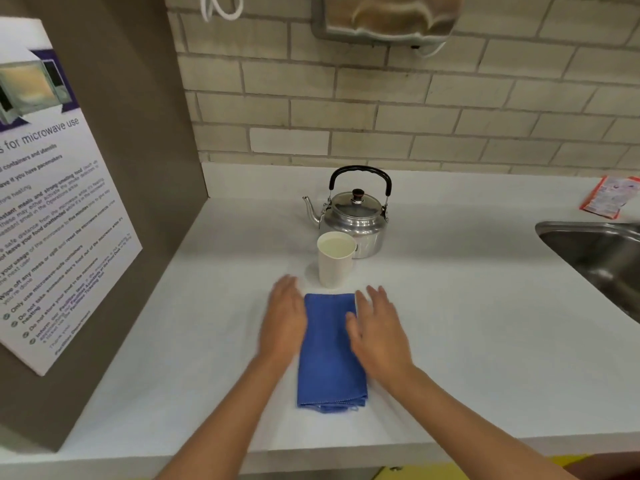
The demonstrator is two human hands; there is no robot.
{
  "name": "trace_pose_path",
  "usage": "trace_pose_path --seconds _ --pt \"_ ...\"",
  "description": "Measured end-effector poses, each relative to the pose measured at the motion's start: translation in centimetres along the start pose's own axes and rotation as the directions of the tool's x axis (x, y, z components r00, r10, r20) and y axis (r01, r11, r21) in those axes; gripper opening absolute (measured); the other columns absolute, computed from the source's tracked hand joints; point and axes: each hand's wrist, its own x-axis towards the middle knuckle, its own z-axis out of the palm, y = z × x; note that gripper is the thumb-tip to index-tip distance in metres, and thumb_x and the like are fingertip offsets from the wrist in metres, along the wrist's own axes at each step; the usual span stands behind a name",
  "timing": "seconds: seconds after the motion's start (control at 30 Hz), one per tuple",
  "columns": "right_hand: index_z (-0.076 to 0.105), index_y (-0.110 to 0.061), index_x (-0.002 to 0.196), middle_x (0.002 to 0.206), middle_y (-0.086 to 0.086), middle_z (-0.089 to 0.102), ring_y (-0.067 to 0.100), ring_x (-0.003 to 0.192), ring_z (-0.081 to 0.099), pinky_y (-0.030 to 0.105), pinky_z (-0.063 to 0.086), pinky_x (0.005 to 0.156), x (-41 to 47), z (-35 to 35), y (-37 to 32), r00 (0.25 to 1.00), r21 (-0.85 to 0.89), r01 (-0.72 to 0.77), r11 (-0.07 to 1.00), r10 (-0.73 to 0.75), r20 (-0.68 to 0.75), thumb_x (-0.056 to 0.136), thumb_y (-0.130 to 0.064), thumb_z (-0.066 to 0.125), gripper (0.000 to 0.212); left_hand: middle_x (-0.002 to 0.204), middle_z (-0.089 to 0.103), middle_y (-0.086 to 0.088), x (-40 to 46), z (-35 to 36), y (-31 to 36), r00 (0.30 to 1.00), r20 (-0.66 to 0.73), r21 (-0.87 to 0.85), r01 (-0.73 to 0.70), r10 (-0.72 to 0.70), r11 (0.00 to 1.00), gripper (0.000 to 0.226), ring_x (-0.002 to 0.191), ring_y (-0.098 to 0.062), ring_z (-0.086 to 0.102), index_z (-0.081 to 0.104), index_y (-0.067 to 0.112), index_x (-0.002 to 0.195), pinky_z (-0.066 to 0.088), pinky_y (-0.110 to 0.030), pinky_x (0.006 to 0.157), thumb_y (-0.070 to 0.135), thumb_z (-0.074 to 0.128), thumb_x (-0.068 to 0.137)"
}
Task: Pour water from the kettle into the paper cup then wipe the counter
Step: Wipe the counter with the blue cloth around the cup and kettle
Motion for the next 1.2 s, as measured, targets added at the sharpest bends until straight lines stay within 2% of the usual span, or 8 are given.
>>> trace_pose_path --seconds 0.1,0.23,0.4,0.6,0.7,0.9,1.1,1.2 --pt "0.021 -0.007 0.148 0.159 0.011 0.010 0.023 0.147 0.002 0.034 0.011 0.120 -0.8 2.1 -3.9 0.988 0.096 0.134 0.986 -0.140 0.062 0.100 -0.033 0.030 0.056 0.155 0.018 -0.009 1.5 -2.9 -3.2 0.996 0.025 0.201 0.080 -0.087 0.976 0.044 0.144 -0.020 0.011 0.028 0.007 0.140 0.008 -0.029 0.117 0.019 0.022 0.099" --pt "0.003 -0.008 0.150 0.160 0.010 -0.006 0.023 0.147 -0.011 0.034 -0.005 0.120 -0.5 4.1 -4.3 0.970 -0.014 0.122 0.992 -0.116 0.214 0.101 -0.039 0.021 0.061 0.157 0.006 -0.007 0.9 -2.2 -5.0 0.996 0.091 0.497 -0.034 -0.013 0.867 0.049 0.145 -0.020 0.001 0.013 0.013 0.145 0.001 -0.033 0.118 0.027 0.018 0.098" --pt "0.005 -0.012 0.151 0.161 0.004 -0.004 0.019 0.147 -0.009 0.031 -0.006 0.118 0.2 4.1 0.3 0.968 -0.049 0.143 0.988 -0.130 0.217 0.100 -0.042 0.021 0.061 0.157 0.008 -0.005 0.9 -2.2 -5.2 0.997 0.078 0.539 -0.055 0.016 0.840 0.050 0.145 -0.018 0.003 0.015 0.014 0.144 0.001 -0.033 0.118 0.029 0.022 0.097" --pt "0.002 -0.019 0.151 0.161 0.005 -0.007 0.025 0.147 -0.010 0.047 0.000 0.119 4.8 1.2 7.9 0.969 -0.219 -0.125 0.968 0.167 0.184 0.098 -0.050 0.016 0.063 0.157 0.007 -0.006 0.9 -2.2 -5.1 0.996 0.087 0.546 -0.057 0.011 0.836 0.050 0.145 -0.018 0.001 0.016 0.014 0.144 0.000 -0.033 0.119 0.030 0.022 0.097" --pt "0.004 -0.016 0.151 0.161 0.004 -0.004 0.029 0.147 -0.008 0.047 0.002 0.119 5.7 2.0 5.9 0.973 -0.195 -0.086 0.977 0.125 0.194 0.099 -0.048 0.016 0.063 0.157 0.005 -0.006 0.9 -2.1 -5.0 0.996 0.089 0.559 -0.057 0.008 0.827 0.051 0.145 -0.019 0.000 0.014 0.014 0.145 0.000 -0.033 0.119 0.031 0.021 0.097" --pt "0.002 -0.025 0.150 0.157 -0.012 -0.010 0.019 0.147 -0.011 0.039 -0.003 0.119 2.3 2.2 6.8 0.954 -0.117 0.206 0.972 -0.172 0.245 0.098 -0.050 0.014 0.060 0.157 0.004 -0.005 0.9 -2.0 -5.2 0.996 0.090 0.558 -0.052 0.001 0.828 0.051 0.145 -0.018 -0.001 0.013 0.014 0.145 0.000 -0.033 0.119 0.031 0.021 0.097" --pt "0.003 -0.023 0.151 0.161 -0.003 -0.004 0.022 0.147 -0.007 0.042 0.001 0.120 8.1 0.6 10.1 0.975 -0.191 0.007 0.981 0.036 0.219 0.100 -0.046 0.017 0.057 0.157 0.005 -0.006 1.1 -1.9 -5.0 0.996 0.091 0.565 -0.039 -0.016 0.824 0.051 0.145 -0.019 0.000 0.015 0.014 0.145 0.001 -0.034 0.119 0.031 0.022 0.097" --pt "0.006 -0.023 0.151 0.161 -0.003 -0.001 0.027 0.147 -0.004 0.045 0.002 0.119 9.2 1.7 7.4 0.977 -0.196 0.038 0.980 0.005 0.213 0.099 -0.047 0.018 0.058 0.157 0.008 -0.009 1.3 -1.4 -4.1 0.997 0.061 0.561 0.003 -0.046 0.828 0.051 0.145 -0.022 0.001 0.018 0.010 0.144 0.001 -0.037 0.118 0.031 0.023 0.097"
